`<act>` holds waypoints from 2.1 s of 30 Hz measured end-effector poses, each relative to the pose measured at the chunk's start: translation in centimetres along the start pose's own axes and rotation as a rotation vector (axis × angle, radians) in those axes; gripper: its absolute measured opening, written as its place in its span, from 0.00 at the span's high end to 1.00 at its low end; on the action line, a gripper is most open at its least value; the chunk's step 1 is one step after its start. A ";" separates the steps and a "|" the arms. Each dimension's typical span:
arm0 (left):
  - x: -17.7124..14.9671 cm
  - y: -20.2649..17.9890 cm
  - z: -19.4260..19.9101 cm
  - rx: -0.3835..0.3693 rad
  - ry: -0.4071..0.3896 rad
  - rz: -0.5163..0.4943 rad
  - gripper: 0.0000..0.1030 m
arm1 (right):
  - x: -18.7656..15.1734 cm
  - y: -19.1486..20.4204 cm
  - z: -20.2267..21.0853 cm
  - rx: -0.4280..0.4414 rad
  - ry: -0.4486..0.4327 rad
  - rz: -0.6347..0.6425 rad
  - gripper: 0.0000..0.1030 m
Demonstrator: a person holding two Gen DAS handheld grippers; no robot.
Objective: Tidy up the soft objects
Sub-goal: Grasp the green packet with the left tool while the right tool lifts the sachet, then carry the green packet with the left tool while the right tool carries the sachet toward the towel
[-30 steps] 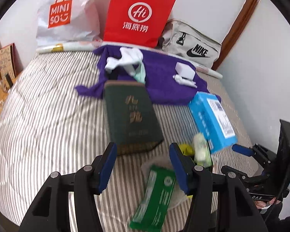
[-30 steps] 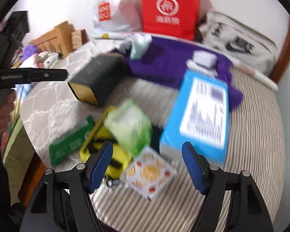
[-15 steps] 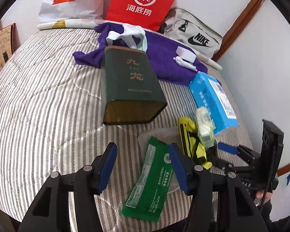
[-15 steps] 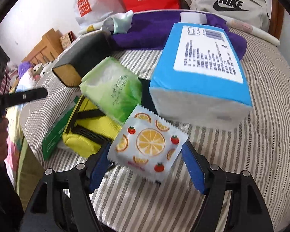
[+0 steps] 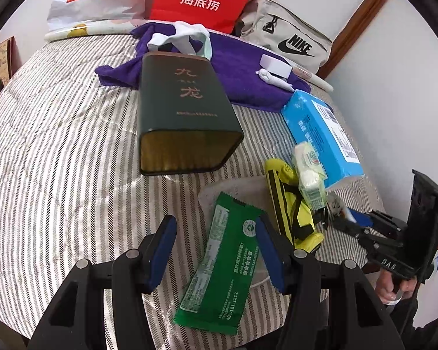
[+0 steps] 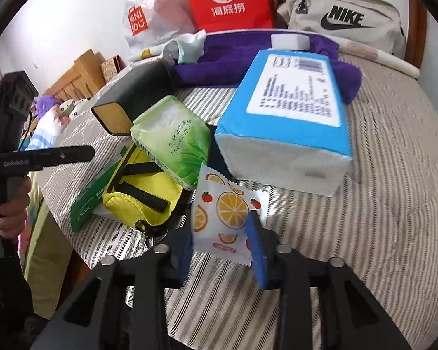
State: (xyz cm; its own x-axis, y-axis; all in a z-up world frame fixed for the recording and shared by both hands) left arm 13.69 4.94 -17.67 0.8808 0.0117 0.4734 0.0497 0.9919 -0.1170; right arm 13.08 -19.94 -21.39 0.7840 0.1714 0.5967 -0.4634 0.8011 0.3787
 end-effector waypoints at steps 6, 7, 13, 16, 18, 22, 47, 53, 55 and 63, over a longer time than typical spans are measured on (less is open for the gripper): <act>-0.5 0.3 -0.6 -0.028 0.038 0.031 0.48 | 0.2 -0.9 1.7 -0.092 -0.053 -0.035 0.87; -0.5 0.3 -0.7 -0.030 0.038 0.037 0.48 | 0.2 -1.0 1.8 -0.097 -0.056 -0.039 0.87; -0.8 -0.6 -0.5 -0.042 0.036 -0.011 0.48 | 0.1 -2.7 0.8 -0.107 -0.046 -0.079 0.93; -1.4 -1.5 -0.4 -0.026 0.028 -0.076 0.48 | -0.2 -2.8 0.4 -0.090 -0.042 -0.074 0.93; -2.2 -2.2 -0.8 0.000 0.039 -0.134 0.48 | -0.4 -2.9 0.2 -0.099 -0.040 -0.069 0.93; -3.0 -2.9 -1.0 0.037 0.017 -0.195 0.41 | -0.7 -3.4 0.1 -0.087 -0.052 -0.078 0.93; -2.1 -3.3 -1.7 0.163 -0.020 -0.191 0.82 | -1.0 -3.8 0.4 -0.027 -0.076 -0.138 0.96; -2.8 -2.0 -1.1 0.110 -0.003 -0.107 0.83 | -1.7 -2.9 1.2 -0.033 -0.074 -0.117 0.96; -2.8 -1.7 -0.7 0.105 -0.007 -0.096 0.83 | -1.7 -2.3 1.7 -0.040 -0.077 -0.098 0.96; -2.1 -0.8 2.2 0.090 -0.064 -0.075 0.83 | -1.1 -0.4 4.1 -0.023 -0.108 -0.061 0.96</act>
State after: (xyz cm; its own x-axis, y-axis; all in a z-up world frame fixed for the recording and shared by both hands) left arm 10.75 4.41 -16.63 0.8441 -0.0574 0.5331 0.0692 0.9976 -0.0022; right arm 10.71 -22.81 -19.26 0.7607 0.0605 0.6463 -0.4062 0.8210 0.4011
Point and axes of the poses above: each gripper's, at about its wrist camera, not at the fingertips, and z roughly against the way its jaws point, y to its left, x to its top, the point moved 3 cm from there along -z, roughly the way its jaws point, and after that the axes turned 15 degrees about x, right-handed, at the moved point
